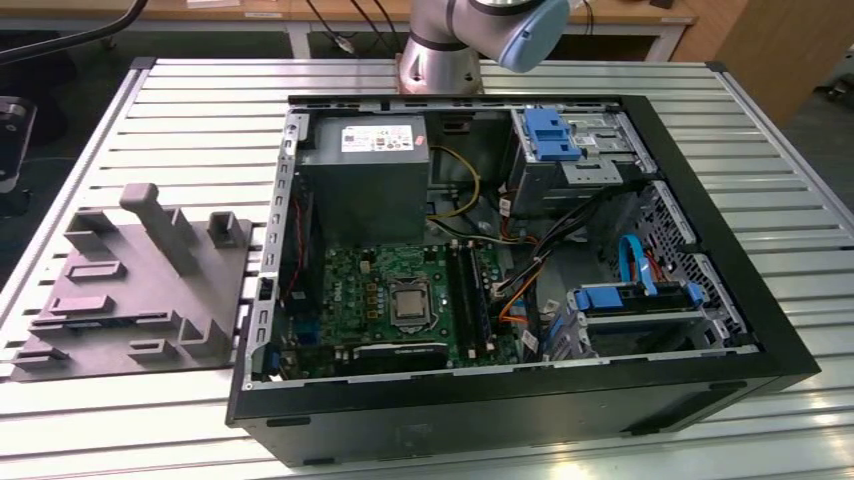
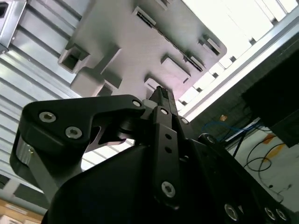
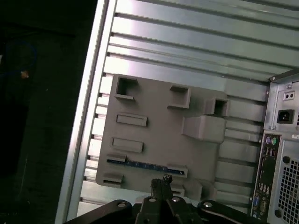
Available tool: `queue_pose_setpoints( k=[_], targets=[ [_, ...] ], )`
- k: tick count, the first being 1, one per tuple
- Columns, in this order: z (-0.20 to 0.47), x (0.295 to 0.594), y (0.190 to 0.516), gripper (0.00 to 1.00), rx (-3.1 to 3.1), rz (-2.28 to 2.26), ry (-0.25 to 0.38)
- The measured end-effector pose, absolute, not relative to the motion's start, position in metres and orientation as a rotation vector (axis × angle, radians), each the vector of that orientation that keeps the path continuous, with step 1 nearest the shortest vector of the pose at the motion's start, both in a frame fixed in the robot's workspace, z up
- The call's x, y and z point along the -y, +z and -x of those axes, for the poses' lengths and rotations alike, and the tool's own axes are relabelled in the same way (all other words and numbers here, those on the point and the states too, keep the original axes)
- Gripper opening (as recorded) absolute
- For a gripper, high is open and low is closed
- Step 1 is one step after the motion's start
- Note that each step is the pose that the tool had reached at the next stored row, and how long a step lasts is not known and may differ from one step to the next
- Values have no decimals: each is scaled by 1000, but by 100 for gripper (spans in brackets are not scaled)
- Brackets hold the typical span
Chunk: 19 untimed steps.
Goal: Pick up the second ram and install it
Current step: 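Pick up the second ram and move it above second insertion slot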
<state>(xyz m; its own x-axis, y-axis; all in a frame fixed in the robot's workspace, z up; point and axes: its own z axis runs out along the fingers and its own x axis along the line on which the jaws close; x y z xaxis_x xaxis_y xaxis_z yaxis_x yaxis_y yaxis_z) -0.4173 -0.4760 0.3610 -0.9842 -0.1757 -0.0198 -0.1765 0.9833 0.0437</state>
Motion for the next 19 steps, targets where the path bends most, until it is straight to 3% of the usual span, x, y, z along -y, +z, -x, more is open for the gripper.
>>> queue_pose_setpoints(
  k=[19],
  targets=[
    [417,476,359,10,-3026,809,74]
  ],
)
